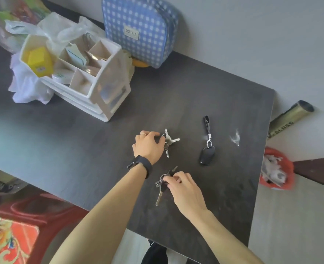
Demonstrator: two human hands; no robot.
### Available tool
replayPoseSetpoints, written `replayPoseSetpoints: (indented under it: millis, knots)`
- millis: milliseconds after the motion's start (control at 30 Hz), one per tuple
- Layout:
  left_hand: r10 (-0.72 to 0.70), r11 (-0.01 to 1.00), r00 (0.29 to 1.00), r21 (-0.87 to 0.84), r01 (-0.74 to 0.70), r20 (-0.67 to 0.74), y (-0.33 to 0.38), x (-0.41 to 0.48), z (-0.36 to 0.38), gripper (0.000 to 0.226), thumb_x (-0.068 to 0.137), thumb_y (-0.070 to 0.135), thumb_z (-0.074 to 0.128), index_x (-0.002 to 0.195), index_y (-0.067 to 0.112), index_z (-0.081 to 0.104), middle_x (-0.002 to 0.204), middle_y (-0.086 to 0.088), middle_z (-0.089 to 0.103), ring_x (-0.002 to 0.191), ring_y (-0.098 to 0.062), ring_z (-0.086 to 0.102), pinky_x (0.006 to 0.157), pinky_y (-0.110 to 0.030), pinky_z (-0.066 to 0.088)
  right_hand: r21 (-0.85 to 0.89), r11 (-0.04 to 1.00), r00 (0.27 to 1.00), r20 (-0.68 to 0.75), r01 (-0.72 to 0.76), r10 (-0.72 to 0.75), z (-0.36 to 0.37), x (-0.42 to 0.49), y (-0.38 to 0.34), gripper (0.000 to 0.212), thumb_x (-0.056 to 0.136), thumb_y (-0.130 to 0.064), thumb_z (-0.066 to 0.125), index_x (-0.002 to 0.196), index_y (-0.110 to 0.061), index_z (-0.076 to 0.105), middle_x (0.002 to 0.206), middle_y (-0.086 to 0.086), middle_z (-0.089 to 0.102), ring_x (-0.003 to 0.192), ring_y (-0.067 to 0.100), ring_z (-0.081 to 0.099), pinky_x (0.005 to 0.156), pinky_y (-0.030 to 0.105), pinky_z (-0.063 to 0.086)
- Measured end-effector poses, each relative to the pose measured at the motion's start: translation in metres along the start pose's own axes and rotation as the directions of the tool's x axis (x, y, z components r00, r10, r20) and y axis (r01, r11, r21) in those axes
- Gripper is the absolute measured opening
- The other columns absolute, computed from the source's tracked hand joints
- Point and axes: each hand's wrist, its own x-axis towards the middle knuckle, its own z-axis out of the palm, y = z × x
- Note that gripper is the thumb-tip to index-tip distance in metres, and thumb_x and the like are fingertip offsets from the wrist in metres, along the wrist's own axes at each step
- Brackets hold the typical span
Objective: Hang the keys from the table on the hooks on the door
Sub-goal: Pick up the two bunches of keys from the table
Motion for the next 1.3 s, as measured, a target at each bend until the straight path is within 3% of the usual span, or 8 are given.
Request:
replayPoseSetpoints:
  millis: [167,367,600,700,800,967,1067,1300]
  knots:
    - [-0.05,0.999,0.999,0.003,0.05,-0.017,0.006,0.005,0.0,0.02,0.092,0.04,0.055,0.1,0.036,0.073,0.127,0.0,0.055,0.125,-0.027,0.042,0.099,-0.042,0.033,-0.005,1.0,1.0,0.001,-0.023,0.023,-0.005,-0.003,-0.001,0.027,0.084,-0.02,0.079,0.108,-0.028,0.07,0.097,-0.002,0.063,0.079,0.02,0.061,0.048,0.029,0.054]
    - [-0.067,0.994,0.997,0.085,0.064,0.025,0.013,0.005,-0.003,0.015,0.088,0.037,0.062,0.094,0.036,0.075,0.126,0.001,0.053,0.124,-0.027,0.04,0.1,-0.043,0.033,0.072,0.994,0.997,-0.015,-0.08,0.082,-0.012,-0.017,0.01,0.021,0.102,-0.033,0.052,0.11,-0.027,0.071,0.111,-0.01,0.064,0.094,0.015,0.062,0.064,0.025,0.047]
    - [0.157,0.976,0.984,0.14,-0.168,0.086,0.029,-0.027,-0.016,0.015,0.095,0.034,0.057,0.099,0.028,0.071,0.108,0.0,0.071,0.113,-0.026,0.058,0.096,-0.042,0.038,0.417,0.877,0.953,-0.072,-0.24,0.295,-0.057,-0.052,0.031,0.007,0.092,-0.031,0.068,0.092,-0.027,0.074,0.093,-0.015,0.065,0.076,0.006,0.065,0.07,0.028,0.055]
    - [0.33,0.915,0.942,0.229,-0.333,0.05,0.044,-0.054,-0.027,0.016,0.098,0.032,0.054,0.1,0.026,0.069,0.103,0.002,0.071,0.109,-0.024,0.056,0.091,-0.038,0.035,0.514,0.825,0.932,-0.122,-0.236,0.342,-0.086,-0.076,0.044,0.006,0.09,-0.026,0.072,0.088,-0.031,0.073,0.093,-0.017,0.063,0.078,0.006,0.066,0.07,0.018,0.05]
    - [0.414,0.894,0.908,0.163,-0.418,0.06,0.072,-0.081,-0.039,0.015,0.097,0.034,0.056,0.098,0.027,0.07,0.096,0.007,0.072,0.107,-0.021,0.056,0.09,-0.037,0.04,0.515,0.826,0.911,-0.187,-0.227,0.367,-0.12,-0.101,0.059,0.01,0.089,-0.028,0.073,0.083,-0.036,0.071,0.091,-0.018,0.063,0.079,0.006,0.065,0.07,0.013,0.046]
    - [0.54,0.83,0.832,0.082,-0.551,0.128,0.143,-0.141,-0.032,0.012,0.095,0.035,0.06,0.097,0.029,0.071,0.08,0.019,0.057,0.103,-0.016,0.058,0.087,-0.039,0.049,0.509,0.832,0.853,-0.314,-0.221,0.418,-0.181,-0.157,0.087,0.006,0.091,-0.031,0.069,0.085,-0.031,0.071,0.081,-0.012,0.068,0.071,0.009,0.065,0.067,0.032,0.054]
    - [0.621,0.768,0.766,0.067,-0.637,0.165,0.195,-0.182,-0.01,0.011,0.094,0.034,0.061,0.096,0.03,0.07,0.078,0.021,0.054,0.099,-0.015,0.058,0.08,-0.033,0.045,0.477,0.839,0.838,-0.32,-0.261,0.443,-0.211,-0.199,0.114,0.008,0.094,-0.032,0.066,0.086,-0.031,0.07,0.081,-0.013,0.068,0.07,0.006,0.064,0.065,0.033,0.054]
    - [0.753,0.626,0.598,-0.017,-0.78,0.273,0.33,-0.296,0.079,0.013,0.096,0.034,0.059,0.103,0.03,0.069,0.1,0.01,0.069,0.103,-0.014,0.06,0.088,-0.038,0.053,0.542,0.807,0.605,-0.569,-0.233,0.557,-0.273,-0.33,0.214,0.009,0.093,-0.019,0.069,0.086,-0.025,0.069,0.08,-0.008,0.069,0.074,0.007,0.065,0.06,0.007,0.043]
